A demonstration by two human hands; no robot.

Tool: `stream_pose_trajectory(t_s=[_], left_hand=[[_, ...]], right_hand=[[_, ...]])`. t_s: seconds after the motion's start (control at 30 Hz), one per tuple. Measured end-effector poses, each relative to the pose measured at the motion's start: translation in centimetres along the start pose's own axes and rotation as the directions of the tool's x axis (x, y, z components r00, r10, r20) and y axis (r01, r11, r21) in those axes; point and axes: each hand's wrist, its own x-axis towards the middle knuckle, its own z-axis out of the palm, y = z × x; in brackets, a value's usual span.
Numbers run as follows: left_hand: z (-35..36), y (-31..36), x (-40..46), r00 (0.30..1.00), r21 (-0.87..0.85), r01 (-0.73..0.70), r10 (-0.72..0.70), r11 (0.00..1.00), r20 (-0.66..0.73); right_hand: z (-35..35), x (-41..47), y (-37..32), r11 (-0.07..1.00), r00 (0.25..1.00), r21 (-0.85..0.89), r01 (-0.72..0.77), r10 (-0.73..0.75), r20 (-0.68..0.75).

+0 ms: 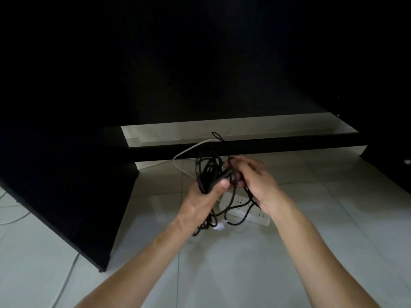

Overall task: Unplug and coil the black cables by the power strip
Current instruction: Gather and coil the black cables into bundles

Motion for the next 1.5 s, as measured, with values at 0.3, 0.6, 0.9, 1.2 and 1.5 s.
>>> stream_pose_trajectory(t_s=[0.3, 0.6, 0.9, 1.2, 1.5], left_hand=[[1.5, 0.8, -0.2, 0.967, 0.115, 0.215, -0.228, 0.97, 0.115], [-2.6, -0.5, 1.2, 0.883, -0.236, 0.459, -0.468, 0.857, 0.016], [-4.5, 1.6, 3.3, 0.904, -0.695, 0.205, -0.406, 0.689, -0.135], [-4.5, -0.8, 1.9, 0.923, -0.437, 0.261, -0.355, 0.861, -0.147], [0.4, -3.2, -1.8, 0.949, 0.235, 0.275, -0.303, 0.932, 0.092]], right_hand=[[0.5, 1.0, 0.4, 0.985, 0.975, -0.152, -0.086, 0.052, -0.214], [-4.3, 1.3, 1.1, 0.911, 0.986, -0.381, -0.159, 0.167, -0.011], [-1.9, 1.4, 6.4, 0.681, 0.946, -0.722, -0.12, 0.299, 0.125], [-0.8, 0.8, 4.3, 0.97, 0.98, -0.201, -0.138, 0.163, 0.117], [0.4, 2.2, 2.9, 0.952, 0.976, -0.214, -0.217, 0.208, -0.061]])
